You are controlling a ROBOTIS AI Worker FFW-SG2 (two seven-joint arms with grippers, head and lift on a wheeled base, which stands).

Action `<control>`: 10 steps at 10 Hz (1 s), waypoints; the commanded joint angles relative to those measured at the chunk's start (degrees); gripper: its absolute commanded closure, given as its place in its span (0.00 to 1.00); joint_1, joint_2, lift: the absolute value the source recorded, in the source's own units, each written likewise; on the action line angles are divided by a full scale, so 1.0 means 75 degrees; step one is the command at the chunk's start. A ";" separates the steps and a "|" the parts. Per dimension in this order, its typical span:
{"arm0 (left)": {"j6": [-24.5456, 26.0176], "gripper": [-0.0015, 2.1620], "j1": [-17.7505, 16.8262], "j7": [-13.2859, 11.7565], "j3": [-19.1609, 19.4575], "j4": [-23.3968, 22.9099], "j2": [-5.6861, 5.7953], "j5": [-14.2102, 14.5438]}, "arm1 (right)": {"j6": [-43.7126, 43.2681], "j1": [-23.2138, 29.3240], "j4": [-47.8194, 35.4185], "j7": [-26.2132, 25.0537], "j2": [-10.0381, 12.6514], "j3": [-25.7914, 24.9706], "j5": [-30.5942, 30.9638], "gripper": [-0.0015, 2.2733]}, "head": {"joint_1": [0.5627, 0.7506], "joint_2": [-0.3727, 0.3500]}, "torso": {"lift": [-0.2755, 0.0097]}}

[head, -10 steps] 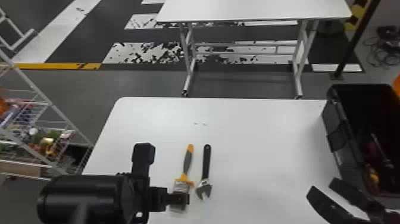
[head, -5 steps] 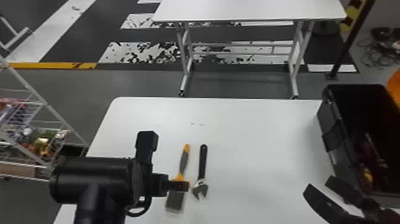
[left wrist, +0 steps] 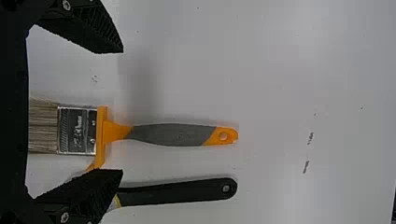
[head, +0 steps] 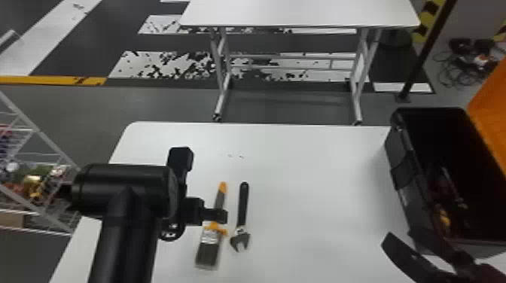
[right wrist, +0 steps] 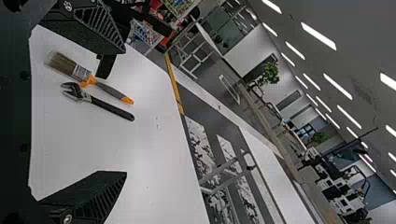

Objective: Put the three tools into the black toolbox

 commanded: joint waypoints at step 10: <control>0.0009 0.04 -0.1571 0.0677 -0.0307 0.2300 -0.0047 -0.0291 | -0.0047 -0.0474 0.0762 0.0235 -0.0185 -0.0484 -0.0402 0.03 | 0.70 0.58 | 0.79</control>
